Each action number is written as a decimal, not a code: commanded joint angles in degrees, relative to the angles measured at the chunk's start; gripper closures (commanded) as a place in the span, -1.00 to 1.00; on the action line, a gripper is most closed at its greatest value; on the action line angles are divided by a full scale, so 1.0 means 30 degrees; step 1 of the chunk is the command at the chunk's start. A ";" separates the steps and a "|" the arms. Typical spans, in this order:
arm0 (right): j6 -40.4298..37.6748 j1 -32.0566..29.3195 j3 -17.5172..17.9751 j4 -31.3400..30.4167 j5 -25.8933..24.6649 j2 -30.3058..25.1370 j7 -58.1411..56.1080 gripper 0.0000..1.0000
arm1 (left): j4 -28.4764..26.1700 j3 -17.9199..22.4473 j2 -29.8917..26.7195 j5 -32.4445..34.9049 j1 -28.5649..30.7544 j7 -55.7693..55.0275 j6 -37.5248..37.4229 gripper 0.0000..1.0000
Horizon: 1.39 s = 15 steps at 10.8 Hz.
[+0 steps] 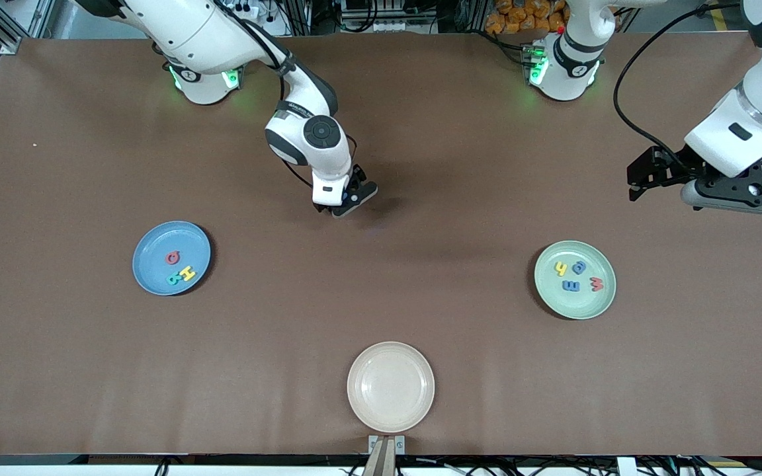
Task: Sort uppercase to blue plate, lowercase to green plate
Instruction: 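Lower the right gripper and grasp the blue M while the left gripper withdraws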
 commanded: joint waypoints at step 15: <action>-0.0066 -0.1032 -0.0155 0.0607 -0.0378 -0.0762 0.0790 1.00 | 0.0113 0.0000 -0.0402 -0.0442 0.1089 -0.0577 -0.1204 -1.00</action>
